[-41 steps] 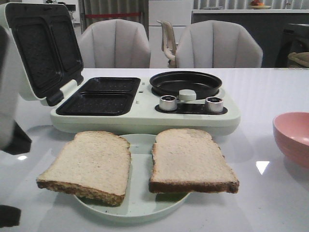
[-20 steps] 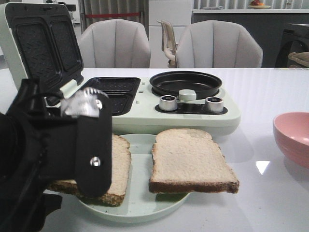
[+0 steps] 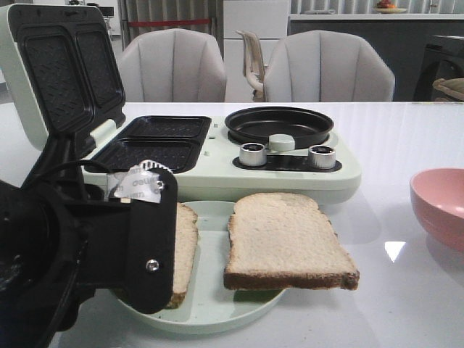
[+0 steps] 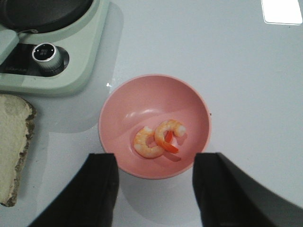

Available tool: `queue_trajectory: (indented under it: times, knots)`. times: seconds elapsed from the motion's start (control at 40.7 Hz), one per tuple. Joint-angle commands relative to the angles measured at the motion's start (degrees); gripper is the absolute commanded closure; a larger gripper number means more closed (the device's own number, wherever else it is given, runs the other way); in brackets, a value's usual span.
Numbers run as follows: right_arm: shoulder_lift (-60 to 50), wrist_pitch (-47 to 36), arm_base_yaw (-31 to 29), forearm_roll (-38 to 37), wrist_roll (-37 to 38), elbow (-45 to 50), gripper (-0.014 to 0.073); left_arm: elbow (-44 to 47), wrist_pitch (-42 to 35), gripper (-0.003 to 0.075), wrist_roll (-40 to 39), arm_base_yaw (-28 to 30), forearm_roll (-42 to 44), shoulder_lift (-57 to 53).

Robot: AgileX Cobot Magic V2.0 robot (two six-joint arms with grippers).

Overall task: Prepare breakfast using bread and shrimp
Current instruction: 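Reach the left gripper down and grasp the nearer bread slice, then lift the bread slice with the left gripper onto the sandwich plate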

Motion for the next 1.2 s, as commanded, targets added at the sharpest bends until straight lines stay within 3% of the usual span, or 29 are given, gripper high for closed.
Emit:
queue_trajectory:
  times: [0.0, 0.172, 0.443, 0.615, 0.713, 1.18]
  knots:
    - [-0.2, -3.9, -0.3, -0.2, -0.3, -1.5, 0.012, -1.3, 3.6, 0.0465, -1.0, 0.0, 1.5, -1.5]
    - [-0.2, -3.9, -0.3, -0.2, -0.3, -1.5, 0.012, -1.3, 4.1, 0.062, -1.0, -1.0, 1.2, -2.8]
    - [-0.2, -3.9, -0.3, -0.2, -0.3, -1.5, 0.012, -0.3, 15.0, 0.0618, -0.1, -6.5, 1.1, -11.7]
    - [-0.2, -3.9, -0.3, -0.2, -0.3, -1.5, 0.012, -0.3, 16.5, 0.0619, -0.1, -5.9, 9.9, -18.9]
    - [-0.2, -3.9, -0.3, -0.2, -0.3, -1.5, 0.012, -0.4, 15.1, 0.0619, -0.1, -2.8, 17.3, -20.0]
    - [-0.2, -3.9, -0.3, -0.2, -0.3, -1.5, 0.012, -21.9, -6.4, 0.0619, 3.0, 22.8, 17.4, -7.7]
